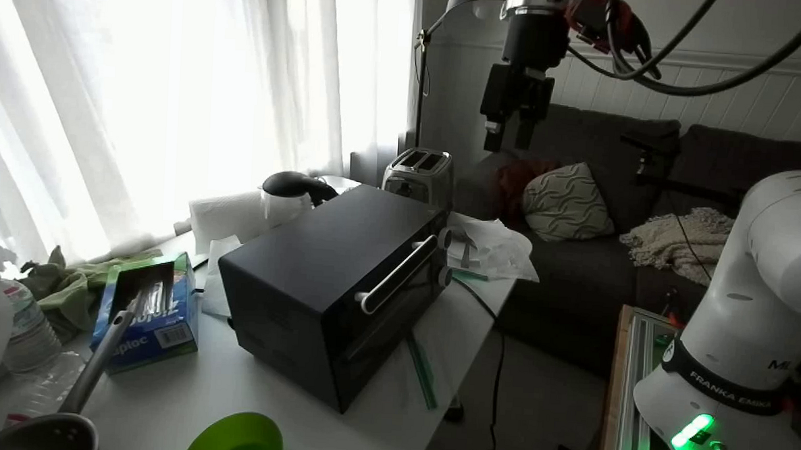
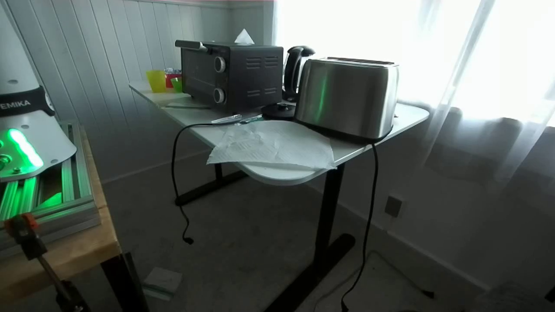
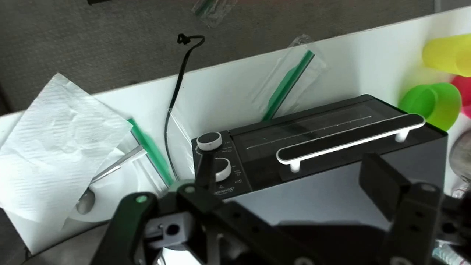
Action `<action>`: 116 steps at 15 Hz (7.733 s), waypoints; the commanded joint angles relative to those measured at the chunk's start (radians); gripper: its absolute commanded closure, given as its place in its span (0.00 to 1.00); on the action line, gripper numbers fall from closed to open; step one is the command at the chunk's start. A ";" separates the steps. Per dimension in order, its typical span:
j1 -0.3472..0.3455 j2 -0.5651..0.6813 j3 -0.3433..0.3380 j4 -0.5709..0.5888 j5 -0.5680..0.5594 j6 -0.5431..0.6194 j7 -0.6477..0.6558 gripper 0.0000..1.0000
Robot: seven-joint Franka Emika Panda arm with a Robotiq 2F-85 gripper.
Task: Put the green bowl inside the red bowl and yellow cup in the green bowl and then lift them and put the on the microwave
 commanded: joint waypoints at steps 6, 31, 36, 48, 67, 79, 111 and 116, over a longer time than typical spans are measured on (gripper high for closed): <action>0.185 0.111 0.129 0.118 0.062 0.188 -0.171 0.00; 0.462 0.309 0.224 0.111 0.033 0.523 -0.851 0.00; 0.488 0.339 0.233 0.100 0.041 0.536 -0.945 0.00; 0.487 0.343 0.233 0.096 0.041 0.536 -0.950 0.00; 0.493 0.366 0.245 0.095 0.034 0.546 -0.954 0.00; 0.477 0.540 0.357 0.083 -0.134 0.719 -0.842 0.00; 0.474 1.088 0.368 0.391 -0.607 0.704 -0.832 0.00; 0.482 1.148 0.339 0.436 -0.669 0.695 -0.814 0.00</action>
